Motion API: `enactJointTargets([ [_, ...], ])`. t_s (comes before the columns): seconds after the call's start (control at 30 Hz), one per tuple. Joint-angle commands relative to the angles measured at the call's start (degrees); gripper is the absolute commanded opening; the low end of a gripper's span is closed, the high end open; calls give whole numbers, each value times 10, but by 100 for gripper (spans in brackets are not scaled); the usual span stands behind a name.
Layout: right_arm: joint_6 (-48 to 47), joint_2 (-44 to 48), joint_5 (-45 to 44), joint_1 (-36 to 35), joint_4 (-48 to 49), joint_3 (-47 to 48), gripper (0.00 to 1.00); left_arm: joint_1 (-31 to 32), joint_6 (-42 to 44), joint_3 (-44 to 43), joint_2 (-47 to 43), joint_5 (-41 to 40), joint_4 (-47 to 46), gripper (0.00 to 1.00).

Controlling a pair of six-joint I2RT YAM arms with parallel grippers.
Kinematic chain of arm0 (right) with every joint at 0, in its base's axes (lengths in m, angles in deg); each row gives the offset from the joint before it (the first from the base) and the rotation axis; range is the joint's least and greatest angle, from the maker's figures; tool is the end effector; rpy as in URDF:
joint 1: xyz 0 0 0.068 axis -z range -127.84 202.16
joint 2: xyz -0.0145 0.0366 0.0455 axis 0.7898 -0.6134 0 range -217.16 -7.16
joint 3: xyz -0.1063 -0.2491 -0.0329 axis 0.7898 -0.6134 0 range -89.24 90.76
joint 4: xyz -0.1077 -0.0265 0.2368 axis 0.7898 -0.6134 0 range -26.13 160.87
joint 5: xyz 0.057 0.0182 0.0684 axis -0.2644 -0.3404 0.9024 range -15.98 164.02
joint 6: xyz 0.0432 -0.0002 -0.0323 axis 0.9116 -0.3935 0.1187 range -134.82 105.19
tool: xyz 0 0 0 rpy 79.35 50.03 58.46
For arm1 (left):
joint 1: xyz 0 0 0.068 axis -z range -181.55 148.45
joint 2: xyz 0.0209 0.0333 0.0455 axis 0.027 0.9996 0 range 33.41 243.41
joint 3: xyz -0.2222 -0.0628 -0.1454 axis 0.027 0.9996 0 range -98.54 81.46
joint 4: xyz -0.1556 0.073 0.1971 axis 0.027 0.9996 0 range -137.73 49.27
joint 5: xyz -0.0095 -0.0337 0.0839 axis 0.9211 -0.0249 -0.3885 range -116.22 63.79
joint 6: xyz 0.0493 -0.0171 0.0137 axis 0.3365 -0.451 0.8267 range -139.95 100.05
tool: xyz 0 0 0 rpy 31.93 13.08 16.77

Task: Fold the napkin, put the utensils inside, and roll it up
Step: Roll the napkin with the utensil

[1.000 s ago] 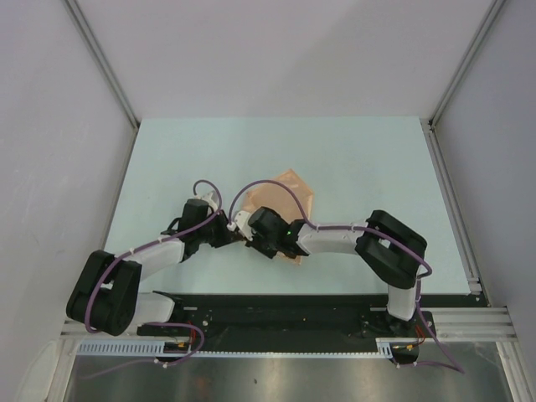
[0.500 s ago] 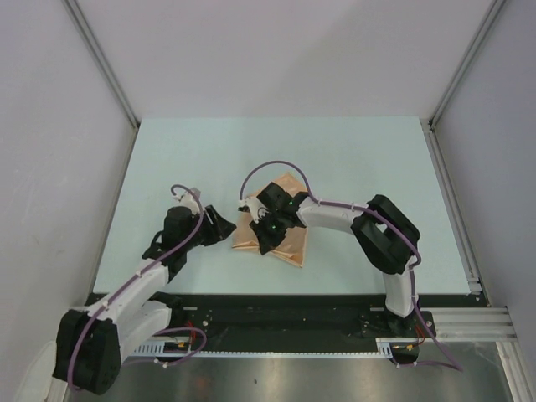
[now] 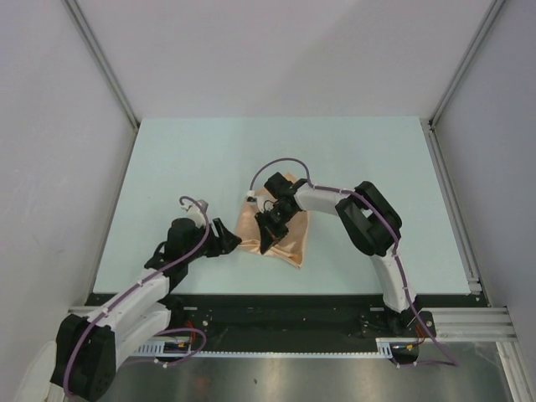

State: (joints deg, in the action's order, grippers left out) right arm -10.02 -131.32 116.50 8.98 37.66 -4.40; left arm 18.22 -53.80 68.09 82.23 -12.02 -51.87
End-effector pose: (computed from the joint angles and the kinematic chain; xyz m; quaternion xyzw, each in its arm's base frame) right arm 0.2941 0.3091 0.1275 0.3549 -0.8519 -0.3847 0.0163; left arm 0.1601 -0.0669 0.1626 -0.0459 0.8659 -0.3154 0.3855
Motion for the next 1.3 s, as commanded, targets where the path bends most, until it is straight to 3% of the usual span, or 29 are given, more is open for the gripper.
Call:
enactJointTargets([
  [0.0,14,-32,23,18,-28,21,0,16,4,-17,20,33,-15,67],
  [0.1,13,-37,27,20,-28,21,0,24,-13,-29,38,66,4,68],
  [0.23,12,-38,25,24,-31,21,0,29,-32,-32,64,107,1,77],
  [0.57,17,-41,16,25,-30,20,0,48,-114,-46,142,187,-136,85],
  [0.97,18,-41,14,24,-29,18,0,50,-127,-65,235,171,-242,86],
  [1.27,23,-42,17,26,-26,19,0,50,-80,-70,263,131,-230,84],
])
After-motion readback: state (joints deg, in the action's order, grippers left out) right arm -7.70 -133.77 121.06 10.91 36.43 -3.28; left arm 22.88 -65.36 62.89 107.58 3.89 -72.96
